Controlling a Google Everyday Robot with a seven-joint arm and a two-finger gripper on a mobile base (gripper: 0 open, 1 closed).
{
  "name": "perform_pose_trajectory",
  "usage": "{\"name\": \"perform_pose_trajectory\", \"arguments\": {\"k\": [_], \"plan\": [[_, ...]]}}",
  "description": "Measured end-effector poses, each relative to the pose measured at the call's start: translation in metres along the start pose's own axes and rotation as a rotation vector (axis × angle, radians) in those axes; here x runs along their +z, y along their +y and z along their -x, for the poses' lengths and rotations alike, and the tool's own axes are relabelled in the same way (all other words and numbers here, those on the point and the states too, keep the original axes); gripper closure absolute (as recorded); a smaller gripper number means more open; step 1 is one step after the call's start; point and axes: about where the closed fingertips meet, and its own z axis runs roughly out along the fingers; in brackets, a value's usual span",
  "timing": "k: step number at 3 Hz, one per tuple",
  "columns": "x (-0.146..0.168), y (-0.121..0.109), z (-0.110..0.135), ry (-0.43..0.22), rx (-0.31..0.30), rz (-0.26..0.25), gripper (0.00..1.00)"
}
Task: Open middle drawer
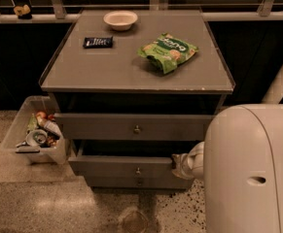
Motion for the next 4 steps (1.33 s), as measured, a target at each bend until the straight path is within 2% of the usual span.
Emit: {"name": "perform_pose_trajectory", "arguments": {"k": [1, 3, 4], "plan": [[0.000, 0.000, 0.000, 0.000, 0.000, 0.000, 1.00], [-0.006, 0.021, -0.006, 0.009, -0.068, 0.021, 1.00], [-0.006, 0.021, -0.006, 0.008, -0.068, 0.021, 1.00]]}}
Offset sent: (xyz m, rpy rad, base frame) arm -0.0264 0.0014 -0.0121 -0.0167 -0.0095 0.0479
